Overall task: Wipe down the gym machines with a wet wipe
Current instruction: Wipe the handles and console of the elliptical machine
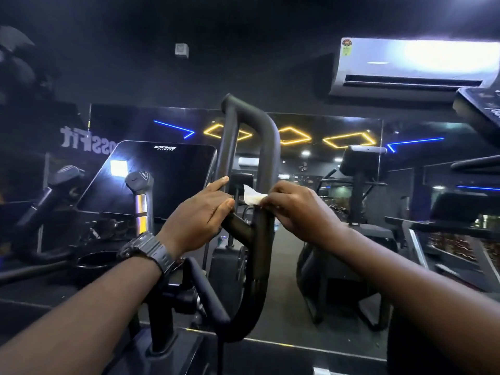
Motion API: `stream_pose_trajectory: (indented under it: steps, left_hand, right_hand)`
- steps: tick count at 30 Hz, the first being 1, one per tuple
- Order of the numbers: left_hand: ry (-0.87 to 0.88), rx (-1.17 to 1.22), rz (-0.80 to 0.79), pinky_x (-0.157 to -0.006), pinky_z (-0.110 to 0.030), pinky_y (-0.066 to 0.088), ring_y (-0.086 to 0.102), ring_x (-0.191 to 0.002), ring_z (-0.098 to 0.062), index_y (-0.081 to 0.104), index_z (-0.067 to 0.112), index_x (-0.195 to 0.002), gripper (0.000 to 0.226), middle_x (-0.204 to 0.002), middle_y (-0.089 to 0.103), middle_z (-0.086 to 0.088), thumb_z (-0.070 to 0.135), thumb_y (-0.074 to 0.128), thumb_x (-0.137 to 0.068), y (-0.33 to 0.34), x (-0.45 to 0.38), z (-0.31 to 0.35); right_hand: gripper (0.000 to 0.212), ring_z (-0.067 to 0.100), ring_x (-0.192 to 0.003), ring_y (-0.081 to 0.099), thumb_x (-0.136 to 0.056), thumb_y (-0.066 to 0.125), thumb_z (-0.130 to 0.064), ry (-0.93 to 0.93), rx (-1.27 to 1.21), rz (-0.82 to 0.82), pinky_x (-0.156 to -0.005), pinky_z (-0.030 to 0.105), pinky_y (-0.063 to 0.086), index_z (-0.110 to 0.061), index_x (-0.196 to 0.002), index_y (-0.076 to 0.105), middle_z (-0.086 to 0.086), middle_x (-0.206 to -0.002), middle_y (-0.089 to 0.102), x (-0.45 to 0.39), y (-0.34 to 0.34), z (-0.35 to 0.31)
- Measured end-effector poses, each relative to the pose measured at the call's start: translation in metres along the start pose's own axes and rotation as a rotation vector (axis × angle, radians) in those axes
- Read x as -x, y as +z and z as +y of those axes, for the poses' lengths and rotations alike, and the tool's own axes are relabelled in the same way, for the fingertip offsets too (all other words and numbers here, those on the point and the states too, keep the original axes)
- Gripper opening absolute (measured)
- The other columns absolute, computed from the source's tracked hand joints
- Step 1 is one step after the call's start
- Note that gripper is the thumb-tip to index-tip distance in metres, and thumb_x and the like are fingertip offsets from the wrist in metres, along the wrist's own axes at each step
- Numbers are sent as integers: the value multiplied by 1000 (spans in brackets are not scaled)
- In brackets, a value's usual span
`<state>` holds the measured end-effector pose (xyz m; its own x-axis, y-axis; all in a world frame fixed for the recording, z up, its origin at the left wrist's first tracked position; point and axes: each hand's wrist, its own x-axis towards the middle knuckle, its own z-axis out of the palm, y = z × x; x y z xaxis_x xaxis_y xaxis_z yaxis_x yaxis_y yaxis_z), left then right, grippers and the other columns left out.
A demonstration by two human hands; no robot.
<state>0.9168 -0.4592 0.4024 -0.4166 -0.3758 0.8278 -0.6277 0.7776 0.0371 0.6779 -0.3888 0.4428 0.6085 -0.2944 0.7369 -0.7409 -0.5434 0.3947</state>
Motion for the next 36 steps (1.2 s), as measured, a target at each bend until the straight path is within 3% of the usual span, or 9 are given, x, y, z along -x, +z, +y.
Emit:
stream_pose_trajectory:
  steps: [8, 15, 18, 20, 23, 25, 28, 33, 36]
  left_hand:
    - [64, -14, 22, -104, -28, 44, 19, -148, 9, 72, 25, -111, 62, -126, 66, 17, 55, 18, -101, -3, 0, -6]
    - [255, -64, 26, -118, -39, 36, 34, -146, -8, 70, 25, -100, 67, -111, 70, 11, 56, 11, -105, -6, -6, -21]
    - [356, -101, -15, -121, -45, 29, 40, -142, -13, 71, 27, -103, 64, -111, 71, 11, 56, 14, -105, -12, -24, -32]
    - [434, -126, -18, -124, -43, 26, 39, -143, -17, 72, 23, -110, 58, -122, 69, 6, 54, 24, -105, -19, -43, -44]
    - [393, -102, -8, -124, -22, -1, 19, -151, -23, 69, 17, -122, 36, -153, 46, -10, 38, 50, -102, -38, -78, -63]
    - [252, 60, -51, -125, -30, 15, 24, -150, -28, 57, 14, -137, 45, -160, 33, -13, 31, 64, -96, -51, -106, -72]
    - [154, 417, -71, -102, -36, 46, 58, -123, -24, 48, 14, -142, 64, -132, 62, -7, 23, 77, -86, -59, -140, -81]
    - [111, 748, -86, -73, -16, 44, 60, -85, -4, 40, 20, -148, 89, -95, 63, 18, 17, 88, -72, -48, -156, -92]
    - [69, 736, -147, -62, -27, 38, 67, -85, -22, 36, 18, -144, 92, -92, 69, 3, 25, 90, -70, -53, -165, -94]
  right_hand:
    - [15, 34, -84, 65, -91, 59, -9, 202, 208, 127, -69, 42, 54, -9, -96, 73, 13, -94, 65, -86, -3, 29]
    - [9, 17, -81, 58, -92, 61, -15, 116, 174, 41, -73, 23, 45, -12, -93, 70, 5, -91, 61, -49, 8, 6]
    - [8, 22, -79, 59, -88, 64, -7, 180, 206, 200, -72, 24, 42, -8, -90, 71, 8, -87, 64, -65, 12, 25]
    - [11, 28, -82, 63, -87, 61, -11, 324, 254, 285, -73, 29, 43, -9, -90, 72, 11, -88, 67, -103, 14, 46]
    - [14, 30, -89, 63, -87, 59, -17, 508, 302, 395, -77, 32, 43, -12, -92, 72, 12, -93, 69, -157, 11, 73]
    - [15, 28, -96, 63, -89, 59, -17, 601, 302, 382, -79, 28, 41, -15, -94, 73, 8, -99, 71, -191, 12, 77]
    - [15, 24, -100, 63, -92, 59, -16, 723, 233, 259, -79, 24, 37, -12, -100, 71, 7, -104, 72, -233, 12, 68]
    - [9, 11, -87, 55, -92, 62, -13, 911, 245, 215, -77, 20, 36, -10, -96, 69, 1, -97, 70, -237, 6, 55]
    - [12, 18, -92, 59, -92, 60, -17, 1130, 274, 236, -74, 22, 35, -13, -95, 71, 5, -101, 71, -234, 6, 54]
